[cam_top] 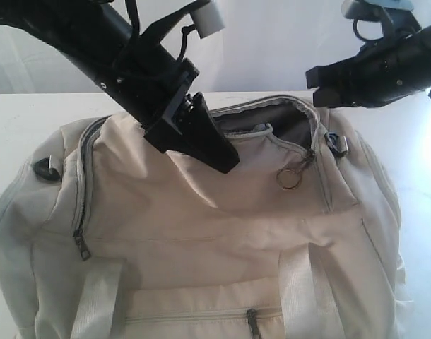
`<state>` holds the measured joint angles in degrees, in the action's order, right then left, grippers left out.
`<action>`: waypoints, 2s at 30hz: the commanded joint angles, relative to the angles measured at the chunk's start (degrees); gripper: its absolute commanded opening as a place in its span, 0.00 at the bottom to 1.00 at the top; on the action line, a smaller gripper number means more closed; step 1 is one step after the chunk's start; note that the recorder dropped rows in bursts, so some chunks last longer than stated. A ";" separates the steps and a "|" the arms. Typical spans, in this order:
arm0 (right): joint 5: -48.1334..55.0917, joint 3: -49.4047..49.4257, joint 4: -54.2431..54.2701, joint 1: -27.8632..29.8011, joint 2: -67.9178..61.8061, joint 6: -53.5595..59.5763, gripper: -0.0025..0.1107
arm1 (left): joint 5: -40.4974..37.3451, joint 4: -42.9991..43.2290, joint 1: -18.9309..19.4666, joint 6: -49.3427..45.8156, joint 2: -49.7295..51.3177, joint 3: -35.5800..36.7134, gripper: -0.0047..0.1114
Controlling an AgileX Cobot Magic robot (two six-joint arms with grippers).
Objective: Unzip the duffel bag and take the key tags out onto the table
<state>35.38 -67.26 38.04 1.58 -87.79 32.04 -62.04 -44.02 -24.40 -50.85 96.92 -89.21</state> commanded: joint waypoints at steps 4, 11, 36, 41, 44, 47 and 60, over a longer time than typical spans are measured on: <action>10.31 -1.62 -0.37 0.18 11.17 0.91 0.48 | 15.45 1.26 -0.30 -0.23 -0.40 0.44 0.04; 23.14 6.46 5.75 -1.43 18.02 1.18 0.48 | 18.80 1.26 -0.30 -0.63 -0.40 0.44 0.04; 0.39 21.34 14.64 -3.87 8.80 6.52 0.48 | 15.37 0.44 -0.30 -2.03 -5.50 0.44 0.04; 0.22 21.34 14.62 -3.87 5.67 6.77 0.45 | 14.58 0.44 -0.30 -3.17 -5.50 0.44 0.04; 2.54 21.07 13.10 -3.87 5.44 6.77 0.28 | 14.58 0.44 -0.30 -3.17 -5.50 0.44 0.04; 6.76 19.24 10.01 -3.87 7.49 6.77 0.24 | 14.58 1.13 -0.30 -3.17 -5.50 0.44 0.04; 10.81 21.17 5.26 -3.87 16.87 1.57 0.42 | 14.58 0.83 -0.30 -3.32 -5.50 0.44 0.04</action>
<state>49.78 -47.27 44.87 -2.30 -70.44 35.21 -46.95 -41.75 -24.66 -54.05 92.27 -88.49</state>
